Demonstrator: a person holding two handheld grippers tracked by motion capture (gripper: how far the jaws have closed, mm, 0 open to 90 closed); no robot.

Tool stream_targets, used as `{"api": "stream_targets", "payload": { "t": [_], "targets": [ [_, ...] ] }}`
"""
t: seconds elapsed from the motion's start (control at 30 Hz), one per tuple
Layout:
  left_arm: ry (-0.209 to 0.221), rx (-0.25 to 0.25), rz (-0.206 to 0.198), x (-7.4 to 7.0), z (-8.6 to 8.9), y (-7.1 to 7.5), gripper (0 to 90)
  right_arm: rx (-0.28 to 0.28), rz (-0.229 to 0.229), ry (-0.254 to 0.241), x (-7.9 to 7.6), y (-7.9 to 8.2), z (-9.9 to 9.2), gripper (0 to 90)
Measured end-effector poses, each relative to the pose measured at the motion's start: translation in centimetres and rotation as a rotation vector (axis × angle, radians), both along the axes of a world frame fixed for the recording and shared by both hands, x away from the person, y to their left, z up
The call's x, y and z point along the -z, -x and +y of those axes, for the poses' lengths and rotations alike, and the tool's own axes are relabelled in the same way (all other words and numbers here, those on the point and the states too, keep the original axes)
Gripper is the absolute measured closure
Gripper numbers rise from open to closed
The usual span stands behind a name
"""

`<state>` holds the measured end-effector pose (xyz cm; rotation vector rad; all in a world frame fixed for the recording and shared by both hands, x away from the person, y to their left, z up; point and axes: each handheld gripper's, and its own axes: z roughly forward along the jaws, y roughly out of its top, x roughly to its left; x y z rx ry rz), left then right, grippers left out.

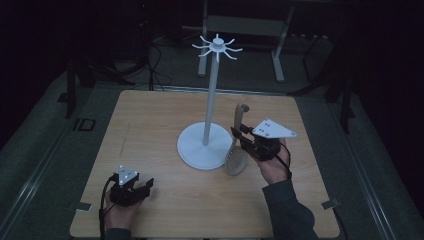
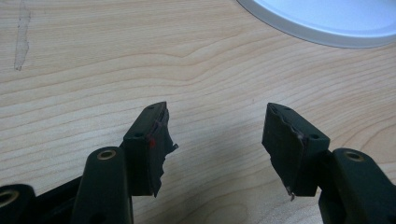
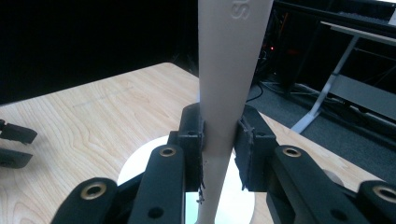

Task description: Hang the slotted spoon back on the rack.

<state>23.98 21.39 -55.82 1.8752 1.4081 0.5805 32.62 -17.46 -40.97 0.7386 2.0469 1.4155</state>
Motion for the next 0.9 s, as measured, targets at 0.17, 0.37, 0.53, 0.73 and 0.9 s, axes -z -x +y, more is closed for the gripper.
{"api": "stream_targets", "payload": {
  "t": [0.17,0.37,0.53,0.73,0.9],
  "targets": [
    [0.0,0.0,0.0,0.0,0.0,0.0,41.4,0.0,-0.012,-0.01,-0.4,0.0,0.0,73.7],
    [-0.001,0.0,0.0,0.0,0.0,0.0,41.3,0.002,-0.018,-0.021,-0.8,-0.1,0.1,73.7],
    [-0.001,0.0,0.001,0.0,0.0,0.0,41.3,0.004,-0.025,-0.03,-1.3,-0.1,0.2,73.7],
    [-0.001,0.001,0.001,0.0,0.0,0.0,41.3,0.004,-0.039,-0.043,-2.1,-0.2,0.3,73.7],
    [-0.001,0.0,0.0,0.0,0.0,0.0,41.4,0.003,-0.042,-0.06,-2.6,-0.3,0.4,73.7]
  ]
}}
